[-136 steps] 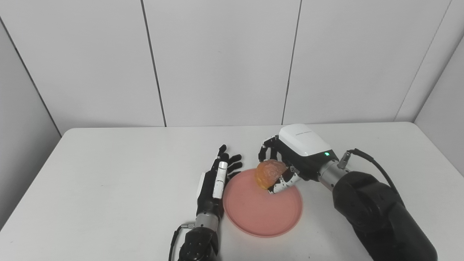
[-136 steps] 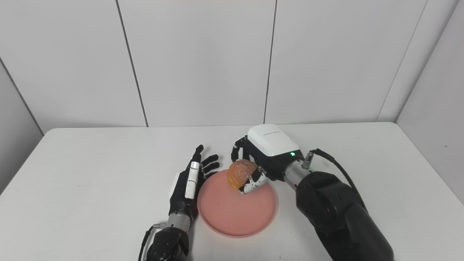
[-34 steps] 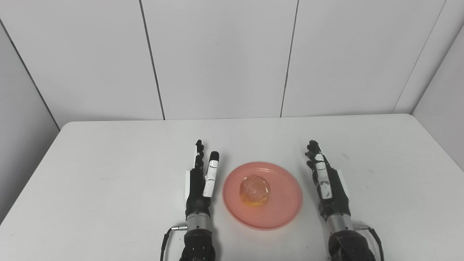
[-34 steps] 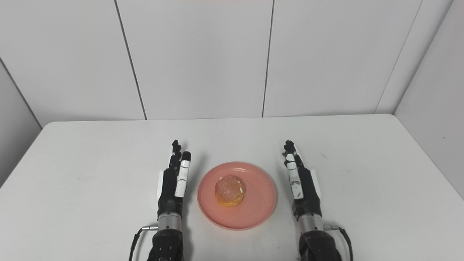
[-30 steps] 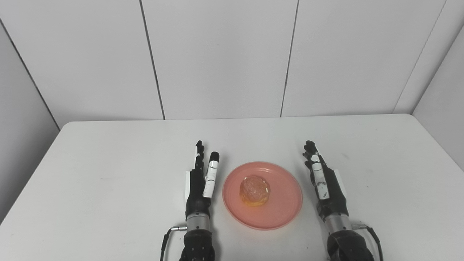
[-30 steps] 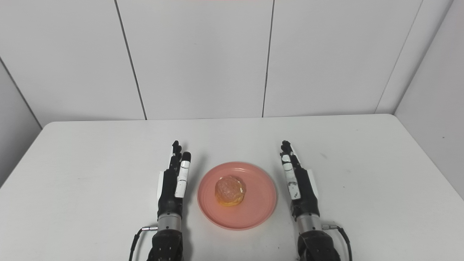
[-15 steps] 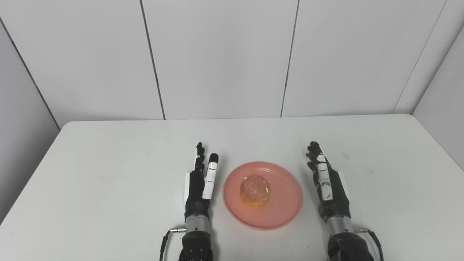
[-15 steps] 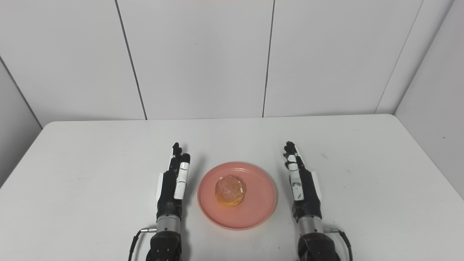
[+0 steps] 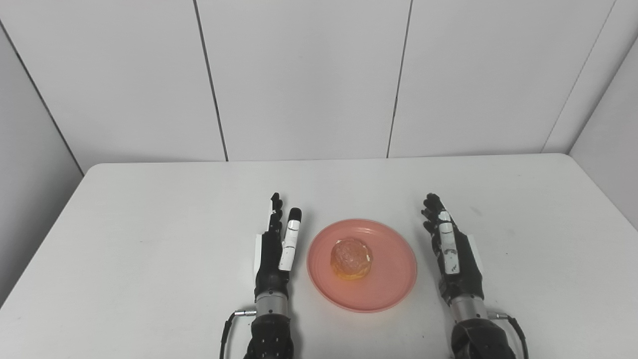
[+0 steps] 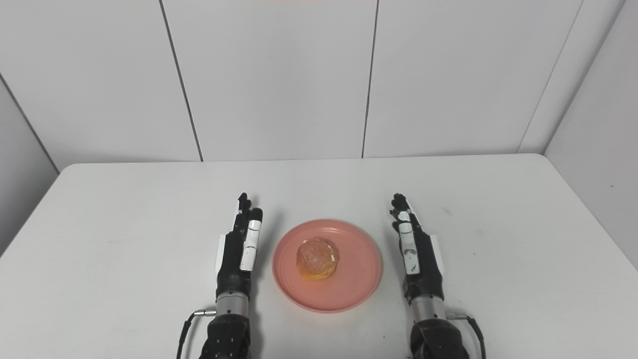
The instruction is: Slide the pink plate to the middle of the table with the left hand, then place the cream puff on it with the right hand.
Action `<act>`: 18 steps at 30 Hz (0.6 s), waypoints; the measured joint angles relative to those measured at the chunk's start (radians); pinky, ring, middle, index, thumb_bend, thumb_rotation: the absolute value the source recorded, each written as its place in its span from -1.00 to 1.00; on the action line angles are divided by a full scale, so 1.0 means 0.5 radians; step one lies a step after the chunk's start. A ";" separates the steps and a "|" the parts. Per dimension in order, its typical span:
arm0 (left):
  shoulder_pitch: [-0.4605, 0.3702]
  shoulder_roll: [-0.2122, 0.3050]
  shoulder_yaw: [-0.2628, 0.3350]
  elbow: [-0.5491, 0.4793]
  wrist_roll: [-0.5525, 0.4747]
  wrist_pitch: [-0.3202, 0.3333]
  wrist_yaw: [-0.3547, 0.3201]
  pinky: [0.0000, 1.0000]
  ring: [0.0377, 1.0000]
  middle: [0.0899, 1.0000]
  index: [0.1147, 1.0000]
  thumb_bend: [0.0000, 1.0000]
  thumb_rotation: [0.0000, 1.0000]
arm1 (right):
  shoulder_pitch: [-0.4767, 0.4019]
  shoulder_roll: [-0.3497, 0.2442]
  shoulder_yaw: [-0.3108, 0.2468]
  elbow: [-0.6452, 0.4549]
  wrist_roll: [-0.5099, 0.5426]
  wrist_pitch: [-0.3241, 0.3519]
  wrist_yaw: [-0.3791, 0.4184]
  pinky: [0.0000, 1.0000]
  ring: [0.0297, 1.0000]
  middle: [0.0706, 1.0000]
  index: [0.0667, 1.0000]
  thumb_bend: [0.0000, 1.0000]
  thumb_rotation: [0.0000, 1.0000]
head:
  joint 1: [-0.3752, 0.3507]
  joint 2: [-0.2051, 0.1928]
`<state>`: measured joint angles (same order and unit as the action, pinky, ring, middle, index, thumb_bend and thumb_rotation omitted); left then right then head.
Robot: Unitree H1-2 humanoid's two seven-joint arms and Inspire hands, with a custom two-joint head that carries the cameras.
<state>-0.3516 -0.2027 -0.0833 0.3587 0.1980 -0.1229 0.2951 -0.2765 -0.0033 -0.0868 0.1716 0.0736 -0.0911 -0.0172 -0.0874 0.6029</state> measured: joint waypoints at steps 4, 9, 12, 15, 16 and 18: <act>0.001 0.000 -0.001 -0.003 0.000 0.013 -0.002 1.00 1.00 0.97 0.98 0.50 1.00 | 0.004 0.000 0.001 -0.004 0.000 0.006 0.001 0.92 0.87 0.85 0.80 0.64 0.97 | 0.000 0.000; 0.004 0.001 -0.002 -0.009 0.000 0.031 -0.017 1.00 1.00 0.96 0.98 0.44 1.00 | 0.005 0.000 0.004 -0.006 0.000 0.012 0.002 0.91 0.87 0.85 0.80 0.65 0.96 | 0.003 0.003; 0.010 0.001 -0.001 -0.019 0.000 0.041 -0.023 1.00 1.00 0.95 0.98 0.43 1.00 | 0.009 -0.001 0.006 -0.012 0.000 0.027 0.002 0.91 0.86 0.85 0.78 0.63 0.95 | 0.003 0.006; 0.017 0.003 -0.002 -0.028 0.000 0.045 -0.025 1.00 0.99 0.94 0.99 0.41 1.00 | 0.011 0.000 0.007 -0.017 0.003 0.047 0.002 0.90 0.85 0.83 0.76 0.66 0.93 | 0.000 0.009; 0.018 0.003 -0.002 -0.030 0.000 0.046 -0.027 1.00 0.99 0.94 0.99 0.41 1.00 | 0.012 0.000 0.008 -0.020 0.004 0.054 0.002 0.90 0.84 0.83 0.76 0.67 0.92 | 0.000 0.012; 0.023 0.005 -0.003 -0.037 0.000 0.048 -0.031 1.00 0.98 0.93 0.99 0.40 1.00 | 0.021 0.000 0.012 -0.032 0.005 0.074 0.002 0.89 0.83 0.83 0.75 0.67 0.92 | 0.000 0.012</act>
<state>-0.3403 -0.2005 -0.0846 0.3400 0.1979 -0.0991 0.2798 -0.2660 -0.0034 -0.0807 0.1557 0.0759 -0.0539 -0.0160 -0.0874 0.6090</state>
